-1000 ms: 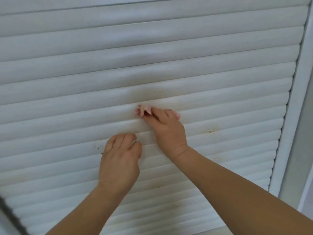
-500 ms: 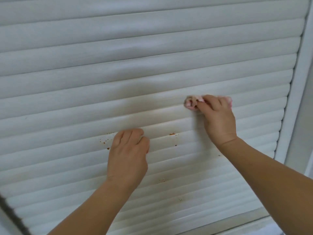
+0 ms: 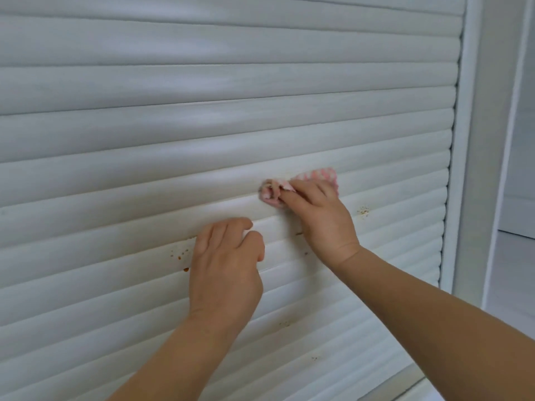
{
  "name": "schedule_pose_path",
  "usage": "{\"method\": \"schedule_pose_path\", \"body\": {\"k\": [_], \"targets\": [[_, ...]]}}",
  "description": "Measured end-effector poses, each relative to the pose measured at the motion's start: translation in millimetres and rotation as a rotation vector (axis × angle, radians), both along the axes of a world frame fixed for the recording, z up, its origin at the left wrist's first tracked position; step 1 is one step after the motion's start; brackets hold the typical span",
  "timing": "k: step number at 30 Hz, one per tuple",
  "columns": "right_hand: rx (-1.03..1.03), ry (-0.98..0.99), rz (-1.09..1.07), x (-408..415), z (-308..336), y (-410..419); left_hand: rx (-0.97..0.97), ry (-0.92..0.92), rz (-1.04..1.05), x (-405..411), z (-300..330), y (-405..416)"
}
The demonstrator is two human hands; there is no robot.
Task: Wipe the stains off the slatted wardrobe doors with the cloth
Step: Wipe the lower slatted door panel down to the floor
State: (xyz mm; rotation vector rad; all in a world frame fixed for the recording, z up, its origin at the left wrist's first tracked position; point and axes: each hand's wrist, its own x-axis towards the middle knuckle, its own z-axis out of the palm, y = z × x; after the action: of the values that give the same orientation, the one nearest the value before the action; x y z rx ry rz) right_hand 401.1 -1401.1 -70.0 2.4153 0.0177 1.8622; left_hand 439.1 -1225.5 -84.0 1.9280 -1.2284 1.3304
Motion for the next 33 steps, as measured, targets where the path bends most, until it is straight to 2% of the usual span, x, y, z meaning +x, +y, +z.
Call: {"method": "schedule_pose_path", "body": {"k": [2, 5, 8, 16, 23, 25, 29, 33], "targets": [[0.125, 0.008, -0.054, -9.1, 0.9, -22.4, -0.017, -0.014, -0.03, 2.6, 0.2, 2.8], [0.445, -0.005, -0.123, -19.2, 3.8, -44.8, -0.063, -0.019, -0.075, 1.9, -5.7, 2.1], [0.558, -0.051, -0.161, -15.4, 0.2, -38.4, -0.119, 0.007, -0.103, -2.6, -15.2, -9.4], [0.021, -0.08, 0.054, 19.5, -8.3, 34.7, -0.433, 0.164, 0.024, -16.3, -40.3, -14.8], [-0.281, -0.076, 0.182, 42.7, -0.3, 68.2, -0.736, 0.36, 0.159, -17.5, -76.0, 20.4], [-0.286, -0.11, 0.185, 40.1, -1.6, 62.3, -0.769, 0.429, 0.173, -15.4, -87.0, 28.2], [-0.048, -0.146, 0.198, 34.7, -21.4, 64.3, -0.77, 0.499, 0.161, -7.5, -98.6, 41.7], [-0.185, -0.191, 0.166, 47.3, -44.9, 78.6, -0.726, 0.447, 0.202, 7.0, -109.1, 53.9]]}}
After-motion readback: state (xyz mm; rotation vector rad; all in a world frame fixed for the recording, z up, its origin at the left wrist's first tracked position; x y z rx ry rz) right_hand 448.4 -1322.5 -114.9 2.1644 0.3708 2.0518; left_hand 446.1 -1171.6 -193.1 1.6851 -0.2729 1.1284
